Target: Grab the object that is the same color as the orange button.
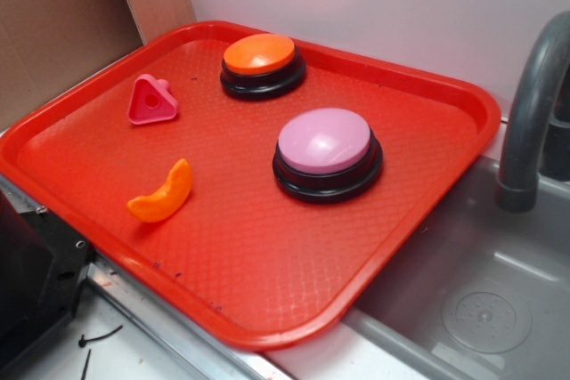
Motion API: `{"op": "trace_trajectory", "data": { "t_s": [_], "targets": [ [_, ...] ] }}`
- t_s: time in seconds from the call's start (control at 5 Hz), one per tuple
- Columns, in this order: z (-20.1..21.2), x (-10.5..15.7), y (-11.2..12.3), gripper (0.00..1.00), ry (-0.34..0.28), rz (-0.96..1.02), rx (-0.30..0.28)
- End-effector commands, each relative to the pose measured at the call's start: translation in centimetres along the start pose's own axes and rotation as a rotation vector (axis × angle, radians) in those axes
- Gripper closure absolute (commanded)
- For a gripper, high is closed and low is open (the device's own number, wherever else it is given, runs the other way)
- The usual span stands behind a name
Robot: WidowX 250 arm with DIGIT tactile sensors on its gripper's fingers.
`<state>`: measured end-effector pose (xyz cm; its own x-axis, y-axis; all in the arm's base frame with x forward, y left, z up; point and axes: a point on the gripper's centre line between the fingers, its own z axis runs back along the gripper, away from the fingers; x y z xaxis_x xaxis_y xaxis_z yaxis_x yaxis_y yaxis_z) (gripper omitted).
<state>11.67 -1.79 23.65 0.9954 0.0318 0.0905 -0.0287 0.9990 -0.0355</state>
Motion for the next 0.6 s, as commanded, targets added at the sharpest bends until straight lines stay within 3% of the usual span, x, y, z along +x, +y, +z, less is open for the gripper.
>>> {"op": "trace_trajectory", "data": {
  "t_s": [0.0,0.2,0.4],
  "targets": [
    [0.0,0.0,0.0,0.00,0.000,0.000,0.000],
    [-1.6,1.0,-0.7,0.00,-0.023,0.073,0.009],
    [-3.3,1.5,-0.9,0.00,-0.056,0.187,-0.039]
  ]
}}
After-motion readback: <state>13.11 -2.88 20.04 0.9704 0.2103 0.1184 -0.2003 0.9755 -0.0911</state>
